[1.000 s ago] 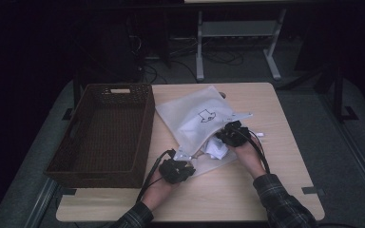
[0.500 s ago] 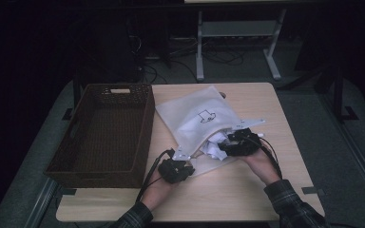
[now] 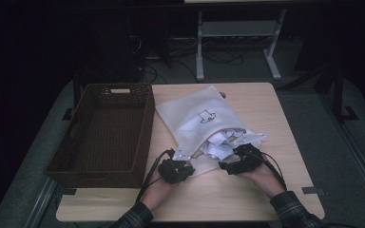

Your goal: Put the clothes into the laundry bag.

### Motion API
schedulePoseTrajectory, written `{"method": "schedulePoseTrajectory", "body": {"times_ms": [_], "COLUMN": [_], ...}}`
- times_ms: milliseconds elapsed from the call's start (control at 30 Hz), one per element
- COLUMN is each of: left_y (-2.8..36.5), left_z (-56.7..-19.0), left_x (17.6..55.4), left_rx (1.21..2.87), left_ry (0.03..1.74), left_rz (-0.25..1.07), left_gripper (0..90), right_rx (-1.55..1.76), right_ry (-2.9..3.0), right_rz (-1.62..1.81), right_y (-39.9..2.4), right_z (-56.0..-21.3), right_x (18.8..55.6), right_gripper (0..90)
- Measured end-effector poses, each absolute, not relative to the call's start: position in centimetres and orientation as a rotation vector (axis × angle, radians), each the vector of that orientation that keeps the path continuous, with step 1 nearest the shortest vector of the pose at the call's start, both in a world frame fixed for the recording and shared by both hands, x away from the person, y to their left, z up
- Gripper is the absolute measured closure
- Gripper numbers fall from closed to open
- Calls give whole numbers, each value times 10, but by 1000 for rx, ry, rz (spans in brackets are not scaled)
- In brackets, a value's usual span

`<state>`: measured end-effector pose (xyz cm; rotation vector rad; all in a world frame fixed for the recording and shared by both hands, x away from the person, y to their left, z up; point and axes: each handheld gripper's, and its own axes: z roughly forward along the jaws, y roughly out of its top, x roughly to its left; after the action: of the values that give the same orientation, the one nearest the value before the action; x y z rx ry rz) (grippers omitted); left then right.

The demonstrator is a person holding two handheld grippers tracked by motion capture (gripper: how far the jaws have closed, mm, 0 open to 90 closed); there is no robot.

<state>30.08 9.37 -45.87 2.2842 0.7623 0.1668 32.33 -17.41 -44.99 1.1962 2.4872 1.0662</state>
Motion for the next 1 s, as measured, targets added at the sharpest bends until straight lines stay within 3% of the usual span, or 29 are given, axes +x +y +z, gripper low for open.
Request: {"method": "schedulePoseTrajectory", "body": {"times_ms": [167,300,533,633,1000], "left_y": [94,93,93,93,92], "left_z": [-459,-459,-459,-459,-458], "left_x": [301,301,301,301,300], "left_rx": [2288,2288,2290,2290,2293], "left_ry": [760,764,769,775,771], "left_rz": [169,170,168,165,178], "left_gripper": [859,859,862,862,862], "right_rx": [1228,1237,1164,1135,1126], "right_ry": [2459,2428,2399,2405,2424], "right_rz": [1062,1056,1012,1020,1037], "right_y": [-168,-160,-150,-150,-157], "right_z": [-457,-462,-466,-464,-457], "right_x": [330,334,338,338,344], "right_gripper": [154,227,676,765,785]}}
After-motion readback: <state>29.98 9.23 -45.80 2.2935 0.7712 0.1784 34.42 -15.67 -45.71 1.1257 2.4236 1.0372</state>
